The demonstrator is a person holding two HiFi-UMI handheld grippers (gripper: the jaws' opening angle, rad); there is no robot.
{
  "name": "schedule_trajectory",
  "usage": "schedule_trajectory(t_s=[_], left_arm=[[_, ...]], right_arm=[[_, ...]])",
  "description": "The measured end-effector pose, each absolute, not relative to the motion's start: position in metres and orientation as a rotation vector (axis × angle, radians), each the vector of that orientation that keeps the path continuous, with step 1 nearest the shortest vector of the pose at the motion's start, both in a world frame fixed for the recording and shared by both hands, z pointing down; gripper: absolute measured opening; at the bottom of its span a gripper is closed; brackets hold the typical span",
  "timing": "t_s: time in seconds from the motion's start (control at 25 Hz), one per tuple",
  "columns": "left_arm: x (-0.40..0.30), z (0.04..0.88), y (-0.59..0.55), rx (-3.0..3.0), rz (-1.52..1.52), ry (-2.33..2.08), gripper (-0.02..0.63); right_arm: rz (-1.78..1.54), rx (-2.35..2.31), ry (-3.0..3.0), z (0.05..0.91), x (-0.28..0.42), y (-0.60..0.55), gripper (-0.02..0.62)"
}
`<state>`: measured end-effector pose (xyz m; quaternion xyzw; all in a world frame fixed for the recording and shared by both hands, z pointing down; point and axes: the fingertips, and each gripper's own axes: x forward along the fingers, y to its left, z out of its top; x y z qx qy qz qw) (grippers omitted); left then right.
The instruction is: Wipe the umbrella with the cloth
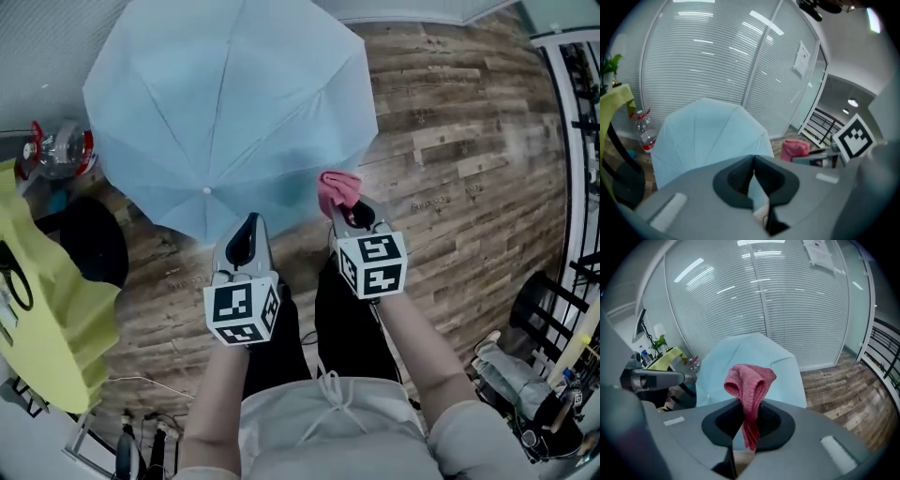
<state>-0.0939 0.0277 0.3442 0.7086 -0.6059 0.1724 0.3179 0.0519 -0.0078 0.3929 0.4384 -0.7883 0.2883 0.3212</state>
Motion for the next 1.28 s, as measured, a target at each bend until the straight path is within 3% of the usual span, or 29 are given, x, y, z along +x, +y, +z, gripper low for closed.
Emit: schedule_trajectory(t_s=[0.4,0.68,1.0,1.28], left_arm=[[-0.204,0.117,0.039,1.975,0.213,-1.853,0.008],[-0.236,-0.014,0.074,2.114,0.085,-1.988,0.006],[-0.251,-0.093,0.102,2.215,-0.026,-2.053,0.006],[-0.263,-0.105,0.127,2.250,-0.017,-2.069,0.008]], right_arm=[[0.513,1.227,-2.320,0.168,-0.046,0.012,0.054],[0.430,1.258,-2.493,0.038,-0.082,0.036,0.052],[0.275,1.281,-2.569,-0.029,-0.102,0.063,0.048],[0.230,1.336,-2.587,-0.054,-0.112,0.074,0.048]])
